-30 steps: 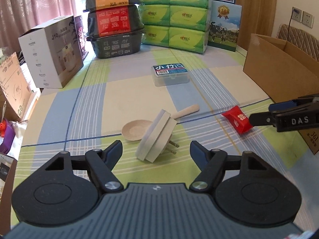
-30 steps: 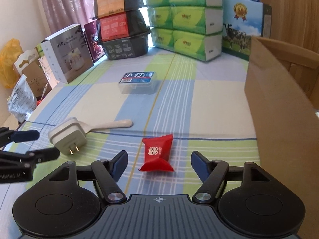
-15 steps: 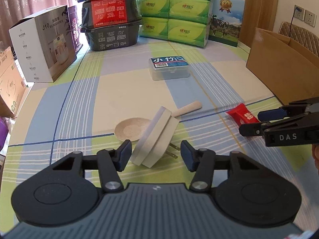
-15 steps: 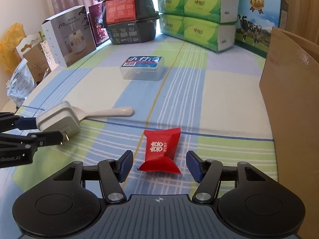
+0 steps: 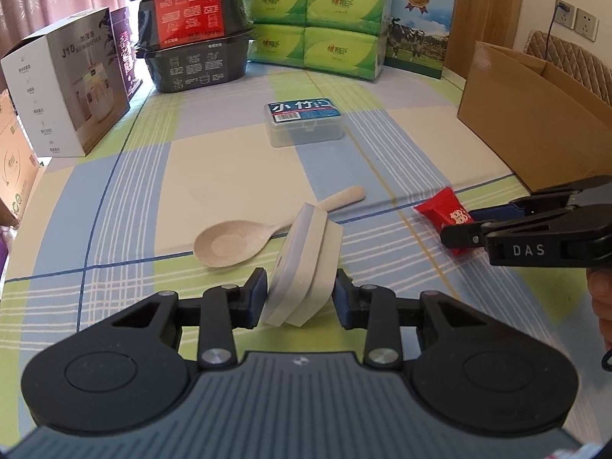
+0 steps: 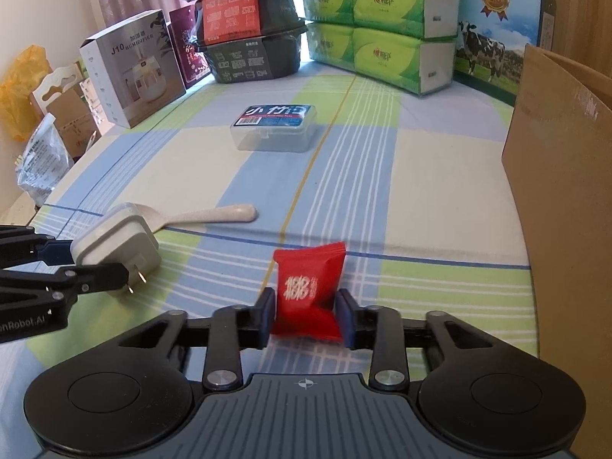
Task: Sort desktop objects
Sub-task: 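Grasp the white night light with left tool while right tool grasps red packet, then carry the night light and red packet over the cardboard box with both tools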
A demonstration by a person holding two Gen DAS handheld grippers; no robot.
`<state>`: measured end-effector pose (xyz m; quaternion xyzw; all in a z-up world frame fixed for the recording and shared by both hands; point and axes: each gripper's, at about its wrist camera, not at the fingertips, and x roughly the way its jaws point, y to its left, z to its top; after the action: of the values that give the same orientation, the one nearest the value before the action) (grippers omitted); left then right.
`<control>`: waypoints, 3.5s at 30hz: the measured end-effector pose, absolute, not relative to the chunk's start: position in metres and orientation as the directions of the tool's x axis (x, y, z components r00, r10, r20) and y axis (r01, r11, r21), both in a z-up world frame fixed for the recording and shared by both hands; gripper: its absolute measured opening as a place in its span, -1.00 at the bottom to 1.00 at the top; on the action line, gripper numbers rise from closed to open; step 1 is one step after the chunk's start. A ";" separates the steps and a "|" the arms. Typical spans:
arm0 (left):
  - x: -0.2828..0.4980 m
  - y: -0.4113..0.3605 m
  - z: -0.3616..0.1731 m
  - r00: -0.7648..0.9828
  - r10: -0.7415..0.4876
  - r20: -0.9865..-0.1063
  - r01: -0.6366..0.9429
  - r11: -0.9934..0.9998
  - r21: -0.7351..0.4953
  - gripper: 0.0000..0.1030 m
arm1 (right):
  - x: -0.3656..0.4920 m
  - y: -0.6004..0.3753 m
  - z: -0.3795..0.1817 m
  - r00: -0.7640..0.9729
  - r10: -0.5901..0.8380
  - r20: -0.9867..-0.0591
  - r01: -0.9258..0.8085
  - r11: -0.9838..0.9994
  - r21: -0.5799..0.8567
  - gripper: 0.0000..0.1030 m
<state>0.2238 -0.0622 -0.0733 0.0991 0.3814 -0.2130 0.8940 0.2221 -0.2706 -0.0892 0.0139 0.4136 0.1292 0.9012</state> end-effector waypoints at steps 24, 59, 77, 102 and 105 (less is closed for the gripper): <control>0.231 -0.068 -0.080 0.629 -0.320 -0.709 0.456 0.890 0.002 -0.31 | 0.232 -0.264 -0.095 0.633 0.227 -0.740 -0.241 0.966 0.090 -0.47; 0.210 -0.052 -0.046 0.637 -0.332 -0.695 0.372 0.923 -0.100 -0.45 | 0.204 -0.259 -0.065 0.657 0.215 -0.723 -0.228 0.970 0.082 -0.50; 0.135 -0.054 -0.005 0.674 -0.348 -0.652 0.370 0.923 -0.111 -0.45 | 0.111 -0.267 -0.027 0.681 0.245 -0.690 -0.202 0.969 0.144 -0.50; 0.035 -0.126 0.074 0.678 -0.420 -0.603 0.436 0.890 -0.130 -0.45 | -0.001 -0.362 0.080 0.805 0.116 -0.582 -0.071 0.992 0.101 -0.50; 0.032 -0.145 0.080 0.669 -0.446 -0.595 0.464 0.876 -0.135 -0.45 | -0.008 -0.384 0.085 0.810 0.082 -0.581 -0.030 0.995 0.097 -0.50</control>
<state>0.0321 -0.1448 0.0799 0.0137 0.3218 -0.2491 0.9134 -0.0075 -0.3844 0.0852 0.0417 0.3071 0.0294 0.9503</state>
